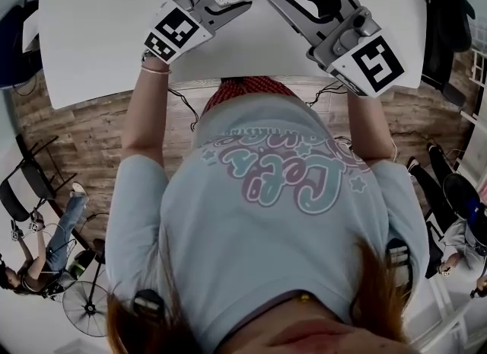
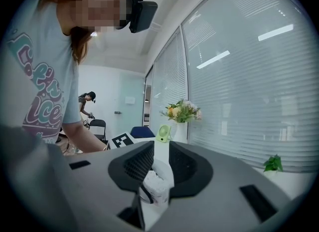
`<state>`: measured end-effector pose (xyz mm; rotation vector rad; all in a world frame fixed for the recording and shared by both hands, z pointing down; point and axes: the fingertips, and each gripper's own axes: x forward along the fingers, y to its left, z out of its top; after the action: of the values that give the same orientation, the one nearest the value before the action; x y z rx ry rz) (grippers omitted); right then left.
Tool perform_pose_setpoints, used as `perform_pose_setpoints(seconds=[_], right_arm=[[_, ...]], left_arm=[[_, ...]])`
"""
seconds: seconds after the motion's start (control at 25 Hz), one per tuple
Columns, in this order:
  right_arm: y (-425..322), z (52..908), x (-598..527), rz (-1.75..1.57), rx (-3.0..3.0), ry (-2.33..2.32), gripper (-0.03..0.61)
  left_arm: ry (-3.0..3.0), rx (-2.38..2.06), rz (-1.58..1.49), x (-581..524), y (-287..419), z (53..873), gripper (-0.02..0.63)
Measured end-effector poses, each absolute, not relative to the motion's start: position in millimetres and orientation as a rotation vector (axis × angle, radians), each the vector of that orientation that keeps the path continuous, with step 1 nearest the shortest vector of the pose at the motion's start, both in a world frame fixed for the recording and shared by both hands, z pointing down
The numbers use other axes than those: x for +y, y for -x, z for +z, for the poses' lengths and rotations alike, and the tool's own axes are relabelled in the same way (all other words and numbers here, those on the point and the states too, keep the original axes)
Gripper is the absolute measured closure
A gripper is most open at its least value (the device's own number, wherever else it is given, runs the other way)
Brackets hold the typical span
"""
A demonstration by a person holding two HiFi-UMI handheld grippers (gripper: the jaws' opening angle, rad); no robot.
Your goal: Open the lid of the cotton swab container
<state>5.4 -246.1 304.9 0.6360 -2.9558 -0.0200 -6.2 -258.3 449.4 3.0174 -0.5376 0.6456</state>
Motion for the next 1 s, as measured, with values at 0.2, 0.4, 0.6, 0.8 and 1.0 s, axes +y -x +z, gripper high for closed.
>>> perform_pose_setpoints(seconds=[0.2,0.4,0.6,0.8,1.0], right_arm=[[-6.2,306.4,-247.5,-0.005,-2.954,-0.641,0.483],[-7.2,308.4,-245.6,0.002,-2.951,-0.643,0.485],[-9.1,308.3,-245.7,0.006,-2.954,-0.650,0.485],[-8.0,306.8,-245.8,0.002,-2.957,-0.655,0.486],[-8.9,304.2,-241.0,-0.009,-2.960,-0.657,0.488]], left_arm=[[-3.012,-0.530,0.682,-262.2,6.0,458.5,0.414],[-3.005,-0.527,0.716,-263.2,8.4,465.6,0.414],[-2.994,-0.506,0.740,-264.1,7.2,471.8,0.414],[-2.983,-0.478,0.793,-266.5,7.8,476.4,0.414],[-2.965,-0.456,0.784,-264.6,6.6,477.3,0.414]])
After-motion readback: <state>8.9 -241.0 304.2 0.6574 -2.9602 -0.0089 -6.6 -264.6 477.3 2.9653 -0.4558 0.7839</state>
